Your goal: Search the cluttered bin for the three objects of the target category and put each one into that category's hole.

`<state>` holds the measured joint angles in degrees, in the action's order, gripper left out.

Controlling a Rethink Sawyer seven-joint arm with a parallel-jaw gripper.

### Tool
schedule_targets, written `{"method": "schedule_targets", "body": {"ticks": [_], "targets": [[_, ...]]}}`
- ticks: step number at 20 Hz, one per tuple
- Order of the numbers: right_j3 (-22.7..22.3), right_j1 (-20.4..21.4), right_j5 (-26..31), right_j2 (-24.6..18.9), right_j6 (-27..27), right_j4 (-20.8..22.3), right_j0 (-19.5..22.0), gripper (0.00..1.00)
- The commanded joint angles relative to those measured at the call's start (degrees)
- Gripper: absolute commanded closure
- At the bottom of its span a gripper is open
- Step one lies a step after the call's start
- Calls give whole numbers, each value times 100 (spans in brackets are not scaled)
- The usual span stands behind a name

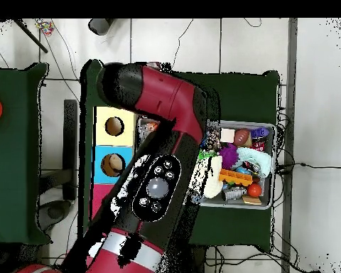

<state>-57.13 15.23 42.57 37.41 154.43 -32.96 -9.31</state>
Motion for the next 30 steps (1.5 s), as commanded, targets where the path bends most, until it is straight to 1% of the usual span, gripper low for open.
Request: {"method": "schedule_targets", "body": {"ticks": [1,4,14,20,25,30], "targets": [[-1584,-20,-801,-1151,236,200,39,0],[-1789,60,-981,-1259,202,234,12,0],[-1967,98,-1138,-1302,413,234,-289,0],[-1955,58,-1245,-1307,351,302,-237,0],[-1887,35,-1128,-1309,421,340,-249,0],[-1949,88,-1364,-1472,274,364,-170,0]]}}
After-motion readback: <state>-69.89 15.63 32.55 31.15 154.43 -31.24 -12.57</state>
